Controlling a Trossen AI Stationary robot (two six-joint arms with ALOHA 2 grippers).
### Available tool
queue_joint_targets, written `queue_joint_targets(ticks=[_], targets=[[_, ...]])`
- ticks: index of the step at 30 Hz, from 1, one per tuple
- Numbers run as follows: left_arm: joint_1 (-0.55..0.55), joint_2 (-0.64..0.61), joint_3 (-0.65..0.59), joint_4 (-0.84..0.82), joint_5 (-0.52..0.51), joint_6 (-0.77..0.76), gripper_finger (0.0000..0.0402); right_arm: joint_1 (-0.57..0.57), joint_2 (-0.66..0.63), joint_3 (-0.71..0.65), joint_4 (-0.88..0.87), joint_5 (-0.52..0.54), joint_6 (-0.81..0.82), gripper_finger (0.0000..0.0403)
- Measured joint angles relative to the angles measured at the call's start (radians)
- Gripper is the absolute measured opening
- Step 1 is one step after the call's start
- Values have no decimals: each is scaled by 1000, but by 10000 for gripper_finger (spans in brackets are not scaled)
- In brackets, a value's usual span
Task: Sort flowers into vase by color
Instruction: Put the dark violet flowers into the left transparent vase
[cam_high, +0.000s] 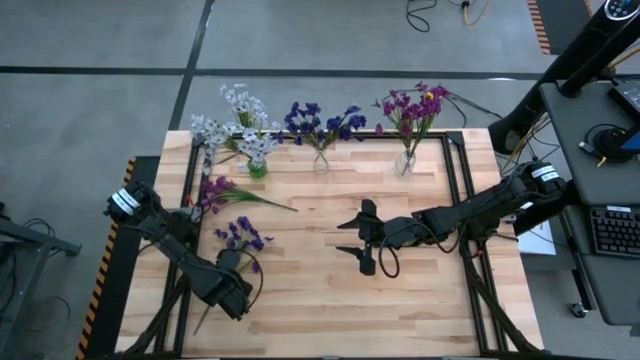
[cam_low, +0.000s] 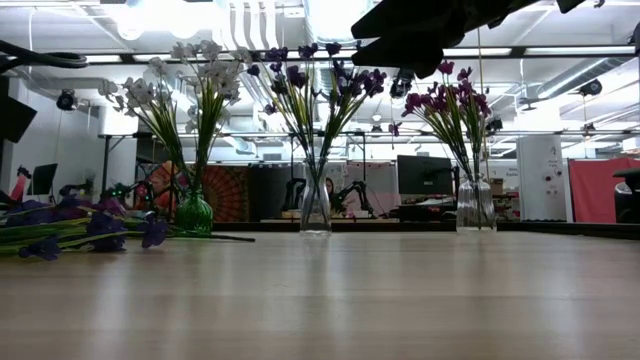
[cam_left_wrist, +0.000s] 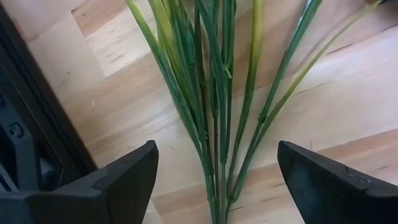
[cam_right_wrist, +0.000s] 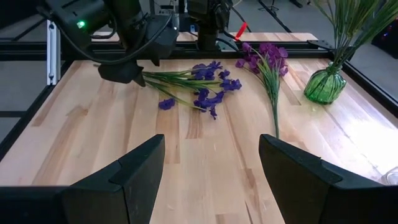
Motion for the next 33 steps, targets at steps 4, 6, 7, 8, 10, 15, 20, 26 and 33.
queue_joint_targets(ticks=[4,6,7,8,10,15,20,26,33], targets=[[-1,0,0,1,-4,-6,310,0,0,0,0,0,-4,254],[-1,0,-3,5,-12,-10,309,0,0,0,0,0,-12,254],[-1,1,-7,5,-20,-14,305,0,0,0,0,0,-12,254],[-1,7,-9,7,-21,-15,299,0,0,0,0,0,-12,254],[-1,20,-8,16,-22,-18,278,0,0,0,0,0,-16,254],[-1,51,2,31,-27,-29,199,0,0,0,12,0,-38,254],[-1,58,20,43,-42,-39,108,-2,0,0,28,0,-45,254],[-1,60,30,30,-78,-44,10,-2,0,0,21,0,-45,254],[-1,45,57,33,-85,-8,3,-2,0,0,4,0,-54,254]])
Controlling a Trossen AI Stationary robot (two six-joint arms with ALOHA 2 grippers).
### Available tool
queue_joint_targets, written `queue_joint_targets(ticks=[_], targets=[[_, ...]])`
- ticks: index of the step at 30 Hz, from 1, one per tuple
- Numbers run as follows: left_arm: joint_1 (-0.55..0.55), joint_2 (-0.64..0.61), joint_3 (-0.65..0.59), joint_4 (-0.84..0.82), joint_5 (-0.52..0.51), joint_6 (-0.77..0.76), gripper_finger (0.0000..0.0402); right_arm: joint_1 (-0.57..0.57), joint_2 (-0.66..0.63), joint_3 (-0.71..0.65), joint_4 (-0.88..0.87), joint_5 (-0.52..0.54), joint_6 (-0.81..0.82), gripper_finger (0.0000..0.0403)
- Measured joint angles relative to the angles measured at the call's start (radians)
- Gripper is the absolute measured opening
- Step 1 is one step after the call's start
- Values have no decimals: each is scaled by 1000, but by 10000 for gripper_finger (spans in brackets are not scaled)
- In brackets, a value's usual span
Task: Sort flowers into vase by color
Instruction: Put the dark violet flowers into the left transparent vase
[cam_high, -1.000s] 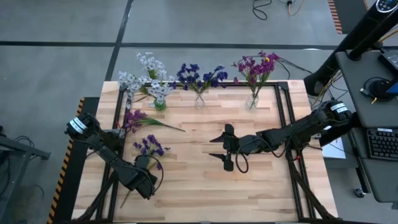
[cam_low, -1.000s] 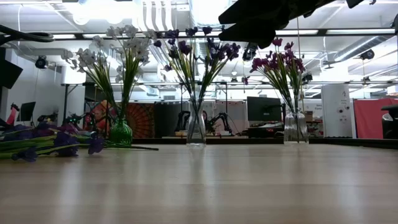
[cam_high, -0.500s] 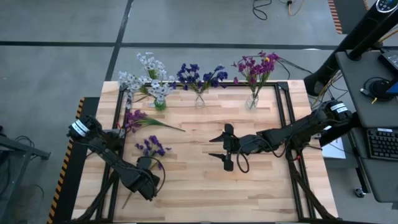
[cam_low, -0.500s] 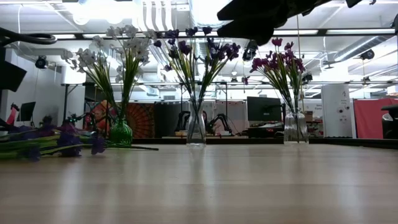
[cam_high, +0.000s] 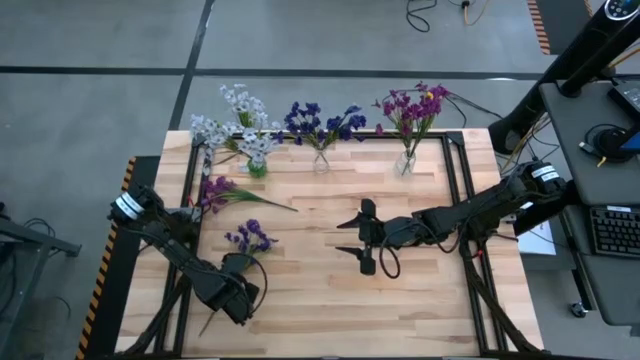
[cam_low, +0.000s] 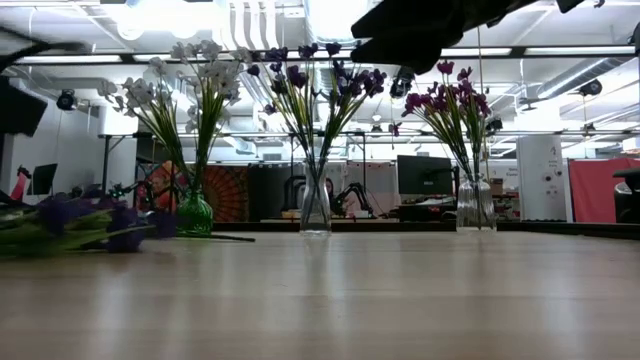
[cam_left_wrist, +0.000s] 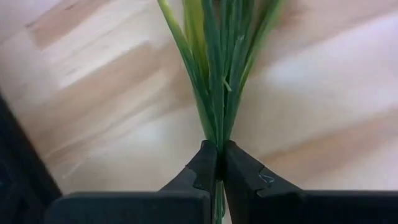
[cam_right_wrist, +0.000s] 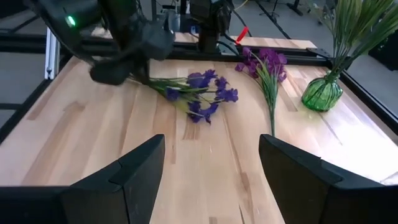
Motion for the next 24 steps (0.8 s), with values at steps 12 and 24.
queue_joint_targets(ticks=[12,24], targets=[[-47,-100,226,29,-474,323,1,2,-14,0,-193,0,50,254],[-4,-115,255,599,-700,1246,0,2,-23,-31,-314,0,140,254]])
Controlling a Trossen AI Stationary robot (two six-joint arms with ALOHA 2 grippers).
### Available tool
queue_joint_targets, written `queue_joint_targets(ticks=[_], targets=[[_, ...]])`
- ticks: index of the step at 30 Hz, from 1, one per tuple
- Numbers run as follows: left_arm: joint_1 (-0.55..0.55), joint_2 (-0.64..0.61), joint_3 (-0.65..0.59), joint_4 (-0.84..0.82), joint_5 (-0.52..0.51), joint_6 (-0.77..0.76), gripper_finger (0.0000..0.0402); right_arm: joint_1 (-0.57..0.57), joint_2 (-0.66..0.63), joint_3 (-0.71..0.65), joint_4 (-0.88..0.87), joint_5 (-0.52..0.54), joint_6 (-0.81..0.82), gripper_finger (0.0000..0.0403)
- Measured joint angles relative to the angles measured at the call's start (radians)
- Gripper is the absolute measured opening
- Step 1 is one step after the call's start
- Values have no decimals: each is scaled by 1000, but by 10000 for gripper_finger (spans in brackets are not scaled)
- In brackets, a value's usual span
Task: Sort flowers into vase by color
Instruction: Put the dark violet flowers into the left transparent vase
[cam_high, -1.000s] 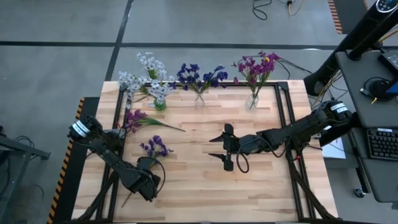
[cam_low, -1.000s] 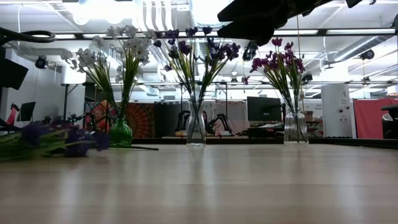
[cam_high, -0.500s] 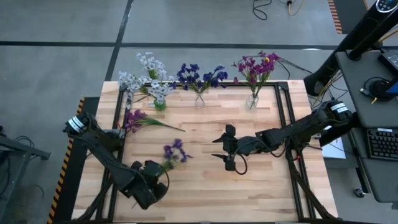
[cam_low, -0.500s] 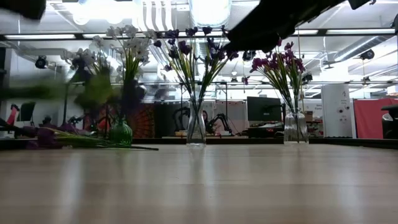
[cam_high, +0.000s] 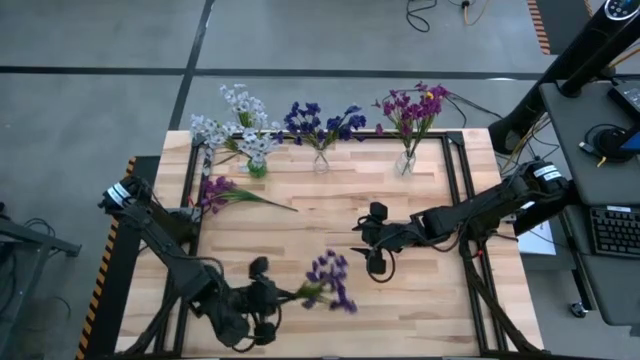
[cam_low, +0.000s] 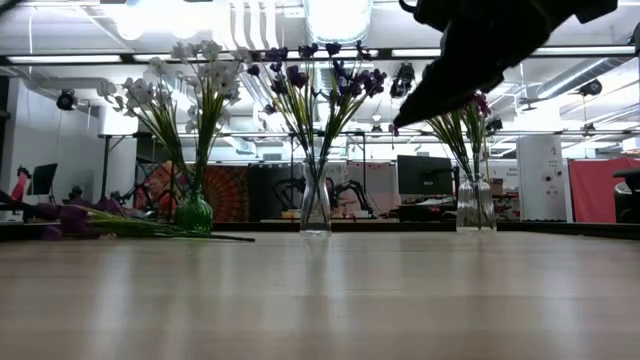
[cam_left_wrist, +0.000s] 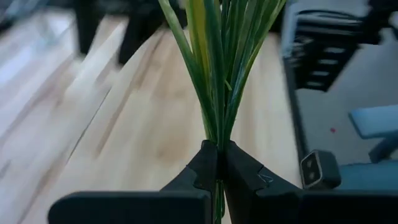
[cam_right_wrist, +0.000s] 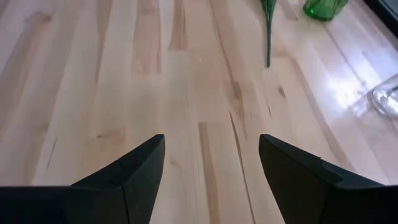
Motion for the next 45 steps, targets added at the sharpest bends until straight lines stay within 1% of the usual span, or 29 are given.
queue_joint_targets(ticks=[4,8,11,15,21,24,29,31,36,41,45], targets=[[54,0,-87,267,86,264,0,4,-2,-15,3,0,20,254],[116,0,-165,457,165,415,0,28,2,-21,44,0,18,254],[159,0,-206,559,213,493,0,55,2,-28,114,0,-10,254],[205,0,-243,625,280,553,0,89,3,-42,231,6,-69,254],[235,-3,-332,798,344,617,0,116,6,-101,432,8,-131,254],[234,-18,-406,938,346,647,0,119,6,-132,520,8,-157,254],[247,-46,-537,1188,342,652,0,118,24,-177,741,9,-206,254],[250,-47,-567,1251,310,657,0,118,47,-178,832,8,-226,254],[251,-47,-597,1279,124,666,0,116,149,-155,1023,0,-270,254],[252,-47,-596,1283,101,680,0,106,235,-108,1153,9,-288,254],[254,-47,-596,1282,100,679,0,91,272,-64,1164,11,-262,254]])
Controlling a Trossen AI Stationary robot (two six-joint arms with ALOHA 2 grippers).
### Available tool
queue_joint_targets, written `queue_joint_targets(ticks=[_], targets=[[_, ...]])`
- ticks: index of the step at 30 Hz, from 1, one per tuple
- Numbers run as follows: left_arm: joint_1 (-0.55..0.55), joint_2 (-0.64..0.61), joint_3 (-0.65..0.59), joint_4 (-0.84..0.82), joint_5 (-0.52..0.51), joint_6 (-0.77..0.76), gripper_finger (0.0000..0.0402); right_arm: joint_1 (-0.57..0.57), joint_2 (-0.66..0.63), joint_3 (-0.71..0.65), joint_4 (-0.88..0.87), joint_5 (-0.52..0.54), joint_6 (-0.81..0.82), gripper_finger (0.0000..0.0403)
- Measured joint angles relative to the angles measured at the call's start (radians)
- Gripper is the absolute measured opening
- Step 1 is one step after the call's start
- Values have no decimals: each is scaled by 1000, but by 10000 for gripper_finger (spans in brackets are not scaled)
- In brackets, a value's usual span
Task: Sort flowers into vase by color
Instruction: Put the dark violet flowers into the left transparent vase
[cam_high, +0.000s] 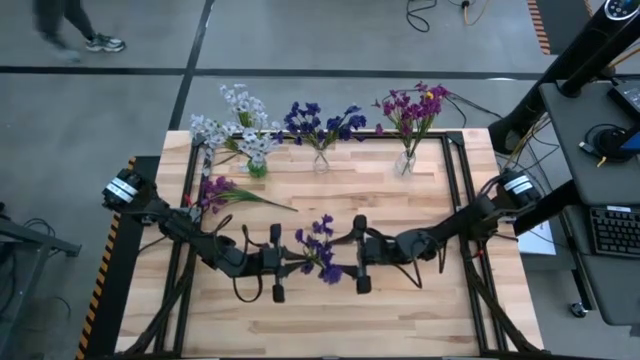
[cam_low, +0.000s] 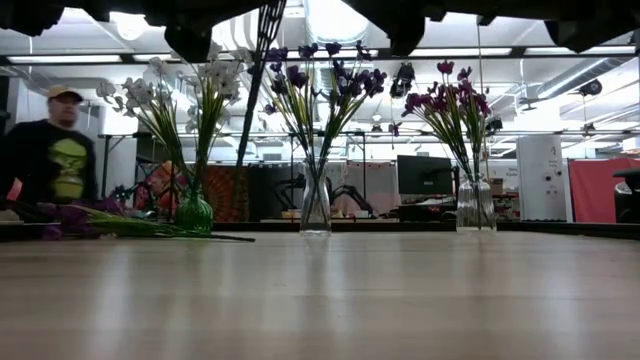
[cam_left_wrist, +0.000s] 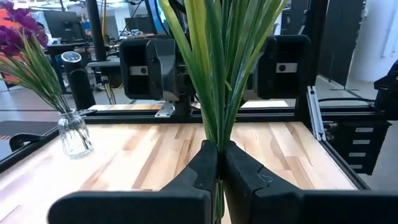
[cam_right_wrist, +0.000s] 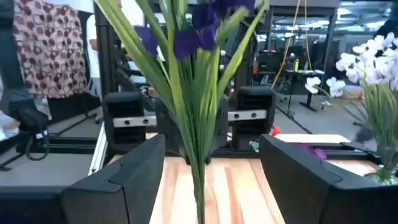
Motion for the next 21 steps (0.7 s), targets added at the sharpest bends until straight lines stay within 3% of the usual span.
queue_joint_targets(ticks=[9,21], targets=[[15,25,0,5,-88,-7,0,-8,45,56,0,-30,9,254],[23,83,92,13,-92,43,0,-26,52,96,-59,-29,18,252]])
